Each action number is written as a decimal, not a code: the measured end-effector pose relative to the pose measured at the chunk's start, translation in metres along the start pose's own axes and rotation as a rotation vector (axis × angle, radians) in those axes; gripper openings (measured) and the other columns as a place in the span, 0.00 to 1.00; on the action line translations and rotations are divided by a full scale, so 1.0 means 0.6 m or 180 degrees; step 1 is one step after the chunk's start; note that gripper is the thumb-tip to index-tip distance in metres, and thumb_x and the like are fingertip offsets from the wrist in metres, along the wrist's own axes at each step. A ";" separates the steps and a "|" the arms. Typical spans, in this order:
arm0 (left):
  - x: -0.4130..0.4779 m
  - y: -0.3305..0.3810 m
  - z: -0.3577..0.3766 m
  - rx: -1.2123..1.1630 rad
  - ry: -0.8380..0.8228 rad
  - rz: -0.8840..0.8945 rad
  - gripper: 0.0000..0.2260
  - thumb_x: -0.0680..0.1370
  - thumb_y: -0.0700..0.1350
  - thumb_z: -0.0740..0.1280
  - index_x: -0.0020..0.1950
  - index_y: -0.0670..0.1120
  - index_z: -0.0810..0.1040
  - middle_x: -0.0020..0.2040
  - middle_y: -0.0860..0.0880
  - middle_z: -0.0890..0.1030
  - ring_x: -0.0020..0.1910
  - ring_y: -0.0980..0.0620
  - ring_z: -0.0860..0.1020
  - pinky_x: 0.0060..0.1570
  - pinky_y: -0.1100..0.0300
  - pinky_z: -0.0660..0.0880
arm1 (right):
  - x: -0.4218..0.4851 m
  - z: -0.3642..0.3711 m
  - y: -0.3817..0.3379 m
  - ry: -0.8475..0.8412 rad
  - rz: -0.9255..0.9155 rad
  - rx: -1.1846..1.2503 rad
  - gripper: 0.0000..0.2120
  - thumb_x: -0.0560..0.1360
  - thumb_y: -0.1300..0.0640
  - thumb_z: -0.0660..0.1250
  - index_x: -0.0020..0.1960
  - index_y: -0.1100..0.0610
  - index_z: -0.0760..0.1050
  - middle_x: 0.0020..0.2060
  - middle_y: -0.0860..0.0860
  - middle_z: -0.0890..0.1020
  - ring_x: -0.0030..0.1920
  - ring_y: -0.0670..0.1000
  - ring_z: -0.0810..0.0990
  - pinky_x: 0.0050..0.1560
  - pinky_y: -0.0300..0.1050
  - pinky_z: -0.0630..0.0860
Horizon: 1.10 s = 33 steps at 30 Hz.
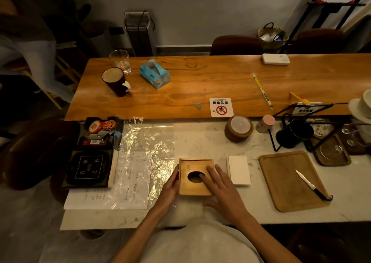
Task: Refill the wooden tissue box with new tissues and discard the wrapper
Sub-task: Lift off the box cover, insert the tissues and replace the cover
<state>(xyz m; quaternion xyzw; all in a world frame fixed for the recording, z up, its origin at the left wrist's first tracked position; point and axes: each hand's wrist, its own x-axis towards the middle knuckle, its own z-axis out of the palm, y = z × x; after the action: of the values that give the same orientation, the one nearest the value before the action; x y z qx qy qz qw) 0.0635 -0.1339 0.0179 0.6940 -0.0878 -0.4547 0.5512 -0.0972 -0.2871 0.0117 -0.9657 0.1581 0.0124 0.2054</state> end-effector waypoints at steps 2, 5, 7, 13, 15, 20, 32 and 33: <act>-0.005 -0.002 -0.002 0.0004 -0.0079 0.0093 0.25 0.74 0.63 0.67 0.69 0.69 0.66 0.75 0.59 0.66 0.73 0.57 0.66 0.72 0.50 0.66 | 0.002 0.000 0.011 0.0202 -0.0332 -0.0075 0.37 0.71 0.45 0.73 0.76 0.50 0.64 0.77 0.53 0.60 0.78 0.55 0.56 0.71 0.53 0.67; -0.005 0.001 -0.005 0.0140 -0.0134 0.0098 0.21 0.77 0.58 0.65 0.69 0.69 0.65 0.74 0.61 0.65 0.74 0.56 0.65 0.73 0.48 0.65 | 0.005 -0.007 0.021 0.0445 -0.0574 -0.0259 0.29 0.76 0.44 0.66 0.74 0.50 0.68 0.75 0.53 0.67 0.75 0.55 0.65 0.67 0.49 0.69; -0.004 0.003 -0.004 0.0252 -0.0139 0.0137 0.20 0.82 0.48 0.60 0.71 0.67 0.63 0.73 0.62 0.65 0.74 0.55 0.64 0.73 0.49 0.64 | 0.019 -0.040 0.026 0.0479 -0.0605 -0.0340 0.24 0.76 0.46 0.61 0.71 0.48 0.71 0.69 0.51 0.75 0.68 0.53 0.74 0.60 0.49 0.75; -0.007 0.011 0.002 0.0322 -0.0028 0.0205 0.21 0.84 0.39 0.56 0.75 0.55 0.60 0.72 0.61 0.62 0.74 0.55 0.62 0.72 0.56 0.65 | 0.184 -0.138 0.043 -0.0093 0.0860 0.1557 0.09 0.77 0.50 0.67 0.51 0.55 0.80 0.43 0.50 0.84 0.44 0.52 0.82 0.46 0.55 0.80; -0.009 0.008 0.003 0.0345 0.0001 0.0261 0.22 0.84 0.39 0.56 0.76 0.54 0.60 0.72 0.60 0.63 0.74 0.55 0.62 0.72 0.55 0.65 | 0.210 -0.143 0.047 -0.0352 0.0926 0.1786 0.09 0.77 0.51 0.68 0.49 0.56 0.80 0.43 0.53 0.85 0.44 0.52 0.82 0.49 0.54 0.79; -0.013 0.011 0.018 0.0484 0.0336 0.0273 0.22 0.83 0.37 0.56 0.76 0.53 0.62 0.73 0.53 0.66 0.73 0.52 0.64 0.69 0.56 0.68 | 0.216 -0.146 0.061 -0.0624 0.0987 0.1901 0.12 0.76 0.49 0.69 0.51 0.57 0.81 0.45 0.52 0.85 0.47 0.50 0.83 0.51 0.50 0.79; 0.059 0.073 0.306 0.0955 -0.0067 -0.0554 0.25 0.82 0.44 0.59 0.78 0.46 0.56 0.75 0.43 0.65 0.72 0.44 0.67 0.71 0.50 0.67 | 0.003 -0.036 0.245 0.0015 0.3473 0.3124 0.23 0.76 0.47 0.68 0.65 0.60 0.73 0.49 0.56 0.82 0.42 0.51 0.79 0.40 0.43 0.75; 0.077 0.063 0.317 0.0928 0.0085 -0.0809 0.26 0.82 0.44 0.59 0.78 0.44 0.55 0.75 0.42 0.65 0.72 0.42 0.68 0.70 0.50 0.67 | 0.005 -0.046 0.239 0.0006 0.3515 0.3306 0.22 0.77 0.49 0.68 0.64 0.63 0.74 0.50 0.59 0.83 0.42 0.52 0.80 0.40 0.44 0.76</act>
<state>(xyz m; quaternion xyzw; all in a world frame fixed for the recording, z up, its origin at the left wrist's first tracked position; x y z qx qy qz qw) -0.0343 -0.3073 0.0295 0.7780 -0.0571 -0.4938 0.3841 -0.1397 -0.4231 -0.0196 -0.5254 0.6045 0.0365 0.5977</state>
